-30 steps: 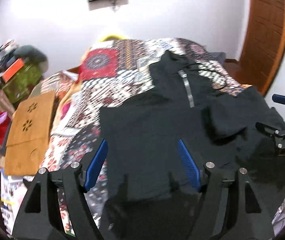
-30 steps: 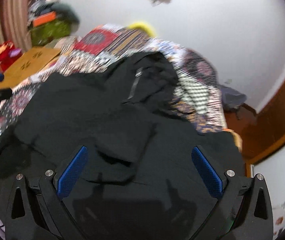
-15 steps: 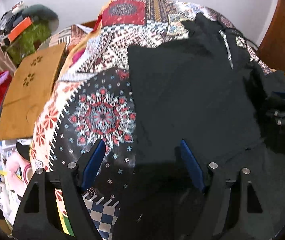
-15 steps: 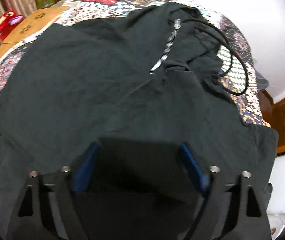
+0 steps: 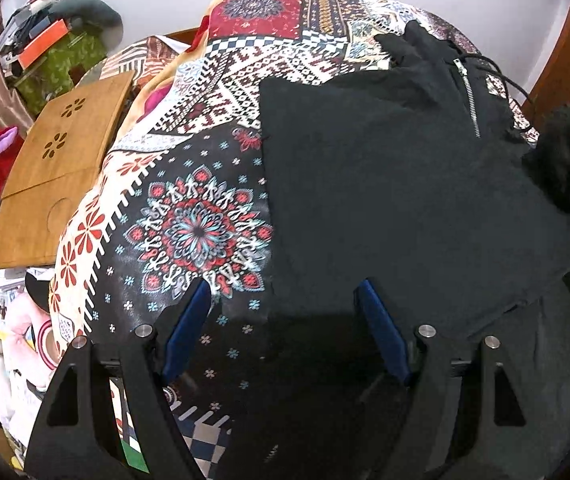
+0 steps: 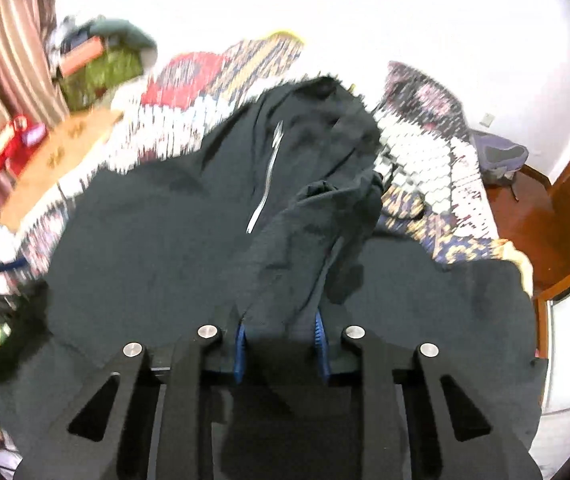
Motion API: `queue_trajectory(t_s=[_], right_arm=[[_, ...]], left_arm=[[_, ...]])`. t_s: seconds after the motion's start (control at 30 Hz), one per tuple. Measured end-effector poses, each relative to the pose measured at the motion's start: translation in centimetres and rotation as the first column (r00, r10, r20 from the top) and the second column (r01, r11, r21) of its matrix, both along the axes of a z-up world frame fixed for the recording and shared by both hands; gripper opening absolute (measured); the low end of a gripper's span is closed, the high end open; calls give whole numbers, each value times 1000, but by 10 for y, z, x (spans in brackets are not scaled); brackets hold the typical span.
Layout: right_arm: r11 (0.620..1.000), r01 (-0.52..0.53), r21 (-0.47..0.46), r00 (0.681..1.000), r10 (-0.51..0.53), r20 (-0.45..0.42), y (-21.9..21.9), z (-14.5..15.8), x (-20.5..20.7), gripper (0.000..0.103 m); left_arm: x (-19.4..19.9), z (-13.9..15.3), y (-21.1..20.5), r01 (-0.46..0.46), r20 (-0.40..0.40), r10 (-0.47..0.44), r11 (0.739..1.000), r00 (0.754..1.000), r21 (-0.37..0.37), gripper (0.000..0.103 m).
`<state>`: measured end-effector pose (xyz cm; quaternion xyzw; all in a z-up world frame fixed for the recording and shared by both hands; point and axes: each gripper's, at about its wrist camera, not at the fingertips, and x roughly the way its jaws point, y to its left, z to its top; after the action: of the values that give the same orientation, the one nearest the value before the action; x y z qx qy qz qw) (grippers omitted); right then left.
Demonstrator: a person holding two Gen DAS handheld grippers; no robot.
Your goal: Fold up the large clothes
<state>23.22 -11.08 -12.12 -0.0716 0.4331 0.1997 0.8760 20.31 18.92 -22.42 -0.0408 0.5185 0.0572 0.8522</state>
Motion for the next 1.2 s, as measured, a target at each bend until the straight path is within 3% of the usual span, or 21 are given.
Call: queue_trajectory(t_s=[0.1, 0.23, 0.43, 0.63, 0.93, 1.1, 1.2], right_arm=[[997, 39, 72, 999, -40, 14, -20, 9, -2, 22], [991, 89, 96, 995, -85, -46, -36, -13, 1, 22], [979, 181, 91, 960, -156, -233, -51, -68, 13, 23], [977, 211, 21, 934, -195, -299, -62, -80, 13, 29], [968, 245, 60, 956, -231, -181, -94, -35, -8, 37], [940, 308, 146, 950, -295, -104, -125, -3, -21, 61], [916, 350, 195, 937, -340, -84, -149, 10, -28, 64]], left_arm=[[2, 0, -8, 18, 1, -18, 1000, 1000, 5, 76], [8, -11, -15, 27, -22, -27, 999, 999, 18, 76], [9, -22, -11, -17, -37, 16, 1000, 999, -22, 80], [3, -23, -9, -30, -45, 29, 999, 999, -23, 82], [0, 3, -27, 2, 0, -2, 999, 1000, 44, 82], [4, 33, -43, 29, 67, -33, 998, 997, 50, 82], [8, 53, -56, 48, 113, -53, 998, 992, 50, 82]])
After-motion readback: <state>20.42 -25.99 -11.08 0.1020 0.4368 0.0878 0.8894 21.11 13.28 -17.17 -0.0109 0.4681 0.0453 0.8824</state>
